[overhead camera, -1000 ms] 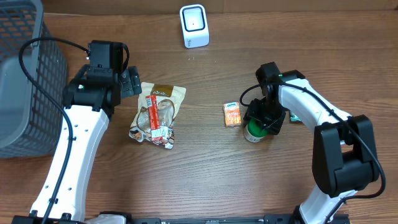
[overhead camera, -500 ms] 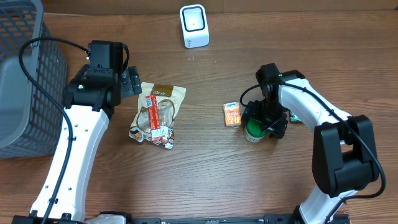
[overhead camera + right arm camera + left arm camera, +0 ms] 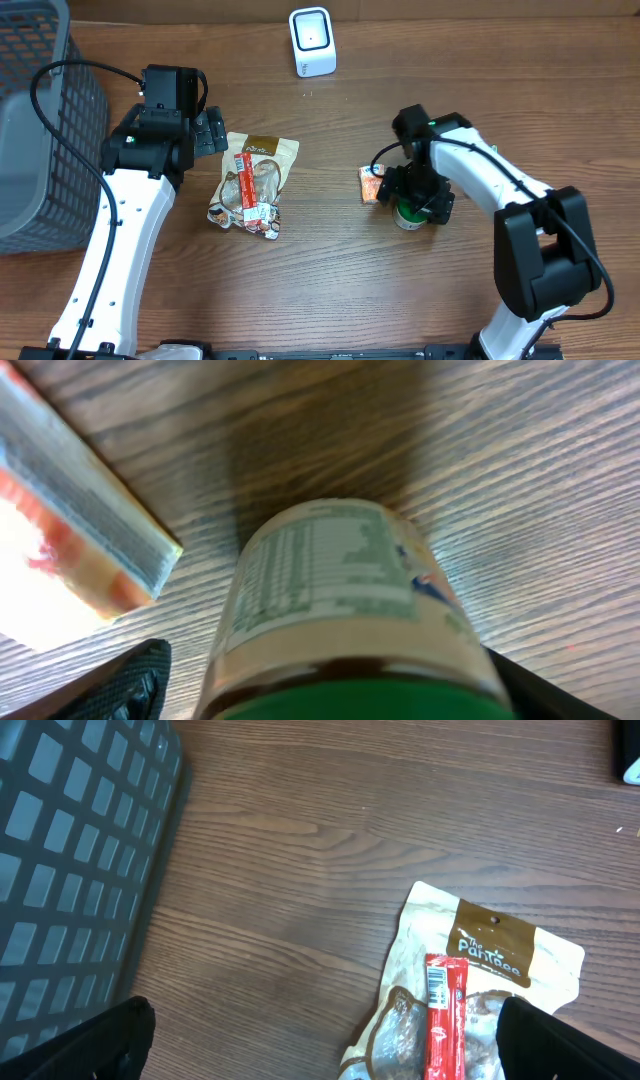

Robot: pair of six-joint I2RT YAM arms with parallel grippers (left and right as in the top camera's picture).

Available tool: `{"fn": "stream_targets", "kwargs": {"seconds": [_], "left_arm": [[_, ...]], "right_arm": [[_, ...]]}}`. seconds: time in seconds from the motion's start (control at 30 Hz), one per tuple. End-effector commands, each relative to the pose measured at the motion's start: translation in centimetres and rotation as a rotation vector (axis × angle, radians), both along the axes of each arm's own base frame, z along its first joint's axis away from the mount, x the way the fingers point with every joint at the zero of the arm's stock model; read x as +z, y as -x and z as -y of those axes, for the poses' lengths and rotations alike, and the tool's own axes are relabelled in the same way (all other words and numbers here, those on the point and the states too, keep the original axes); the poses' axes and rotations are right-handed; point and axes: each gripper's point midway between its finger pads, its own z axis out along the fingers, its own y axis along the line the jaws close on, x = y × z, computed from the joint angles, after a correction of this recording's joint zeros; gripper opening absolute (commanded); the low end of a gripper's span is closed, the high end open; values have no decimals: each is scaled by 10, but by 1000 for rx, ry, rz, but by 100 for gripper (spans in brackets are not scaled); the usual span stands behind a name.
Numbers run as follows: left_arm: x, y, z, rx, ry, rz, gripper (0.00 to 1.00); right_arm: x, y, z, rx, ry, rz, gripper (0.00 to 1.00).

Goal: Scan the item barcode
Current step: 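Lift the jar and rotate it to expose its label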

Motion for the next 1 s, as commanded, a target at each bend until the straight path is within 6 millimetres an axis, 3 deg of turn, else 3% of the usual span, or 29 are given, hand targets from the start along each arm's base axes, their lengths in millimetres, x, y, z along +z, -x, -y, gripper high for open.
{"fn": "stream_targets", "kwargs": {"seconds": [0.0, 0.2, 0.63, 0.67, 0.73, 0.9, 0.97], "left_arm": [[9, -2, -2, 8, -7, 25, 100], [9, -2, -2, 8, -7, 25, 100], [9, -2, -2, 8, -7, 25, 100], [9, -2, -2, 8, -7, 25, 100], [9, -2, -2, 8, -7, 25, 100], [9, -2, -2, 8, -7, 25, 100], [9, -2, -2, 8, -7, 24, 100]], "right_arm": [[13, -8, -1, -18, 46, 68, 96], [5, -12, 0, -24, 43, 89, 96], [-13, -7, 3, -26, 40, 97, 84], [-13, -8, 3, -26, 40, 98, 84], [-13, -8, 3, -26, 40, 100, 100], [-13, -9, 3, -27, 39, 102, 100], [-13, -8, 3, -30, 39, 101, 91]]}}
